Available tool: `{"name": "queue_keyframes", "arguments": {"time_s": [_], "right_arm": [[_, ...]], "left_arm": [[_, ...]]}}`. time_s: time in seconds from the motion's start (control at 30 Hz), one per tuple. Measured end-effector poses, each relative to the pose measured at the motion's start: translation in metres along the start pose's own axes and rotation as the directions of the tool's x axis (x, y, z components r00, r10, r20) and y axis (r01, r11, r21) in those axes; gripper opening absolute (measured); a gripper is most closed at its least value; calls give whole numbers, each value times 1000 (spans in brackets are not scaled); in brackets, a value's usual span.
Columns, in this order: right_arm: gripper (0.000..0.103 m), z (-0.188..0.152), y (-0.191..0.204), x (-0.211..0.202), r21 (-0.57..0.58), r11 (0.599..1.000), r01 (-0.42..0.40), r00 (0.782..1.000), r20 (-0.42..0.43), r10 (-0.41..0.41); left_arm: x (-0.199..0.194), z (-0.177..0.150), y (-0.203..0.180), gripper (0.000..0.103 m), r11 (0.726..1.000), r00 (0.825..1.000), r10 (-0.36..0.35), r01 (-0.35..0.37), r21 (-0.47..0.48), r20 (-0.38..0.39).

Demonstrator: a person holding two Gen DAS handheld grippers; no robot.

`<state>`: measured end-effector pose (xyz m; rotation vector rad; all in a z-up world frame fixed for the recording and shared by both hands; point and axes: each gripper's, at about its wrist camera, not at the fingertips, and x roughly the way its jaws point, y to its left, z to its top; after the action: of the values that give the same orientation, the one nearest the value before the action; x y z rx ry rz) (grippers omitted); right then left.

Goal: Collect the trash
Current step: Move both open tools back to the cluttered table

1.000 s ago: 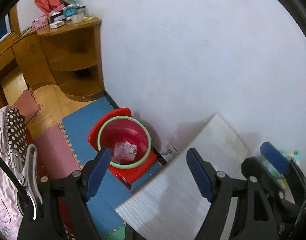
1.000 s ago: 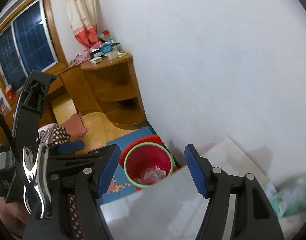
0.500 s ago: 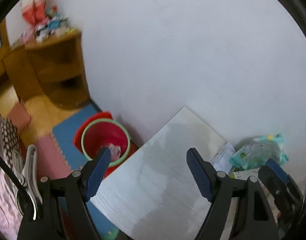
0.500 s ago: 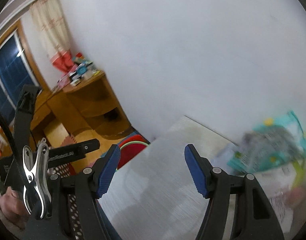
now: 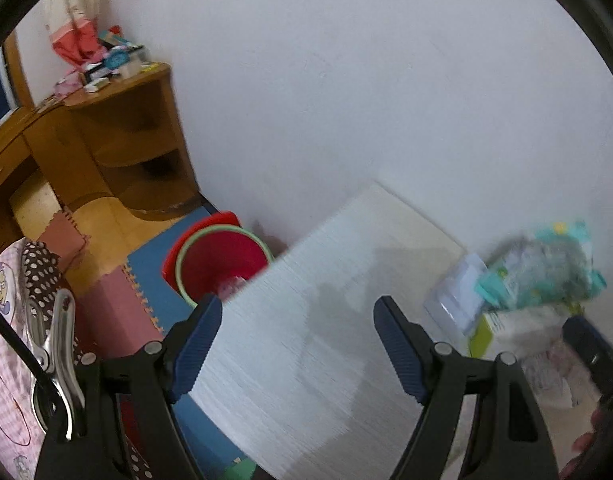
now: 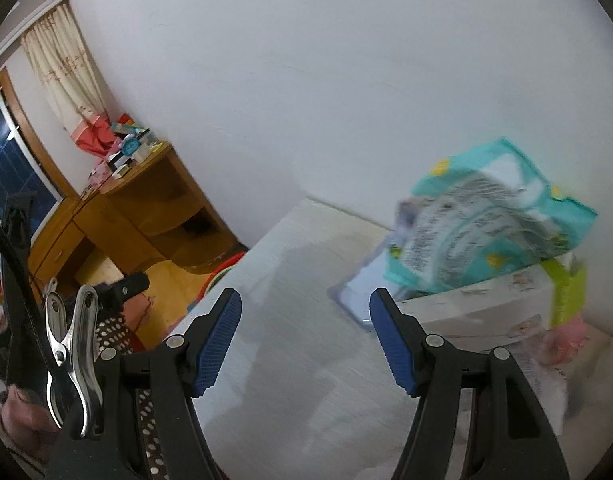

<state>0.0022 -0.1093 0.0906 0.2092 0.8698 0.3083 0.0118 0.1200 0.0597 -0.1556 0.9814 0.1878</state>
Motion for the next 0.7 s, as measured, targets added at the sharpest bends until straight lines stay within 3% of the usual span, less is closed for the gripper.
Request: {"name": "queue_keyframes", "arguments": {"time_s": [0.17, 0.33, 0.43, 0.5, 0.6, 0.7], "right_arm": [[68, -11, -41, -20, 58, 995, 87, 996, 8, -87], [68, -30, -74, -36, 78, 983, 164, 986, -5, -164], [68, -50, -96, -43, 69, 973, 219, 976, -19, -218], [68, -66, -115, -44, 77, 973, 218, 976, -14, -218], [68, -83, -138, -40, 96, 963, 250, 967, -81, -243], [68, -88, -152, -56, 164, 964, 207, 978, -68, -199]], "left_arm": [[8, -32, -47, 82, 996, 998, -19, 25, 91, -61], [7, -71, -102, 82, 978, 995, -60, 74, 195, -75], [6, -101, -136, 82, 955, 983, -156, 175, 239, -100], [2, -120, -152, 82, 941, 973, -202, 224, 254, -109], [1, -142, -171, 82, 930, 963, -227, 259, 260, -147], [12, -161, -186, 82, 919, 961, -205, 254, 303, -185]]}}
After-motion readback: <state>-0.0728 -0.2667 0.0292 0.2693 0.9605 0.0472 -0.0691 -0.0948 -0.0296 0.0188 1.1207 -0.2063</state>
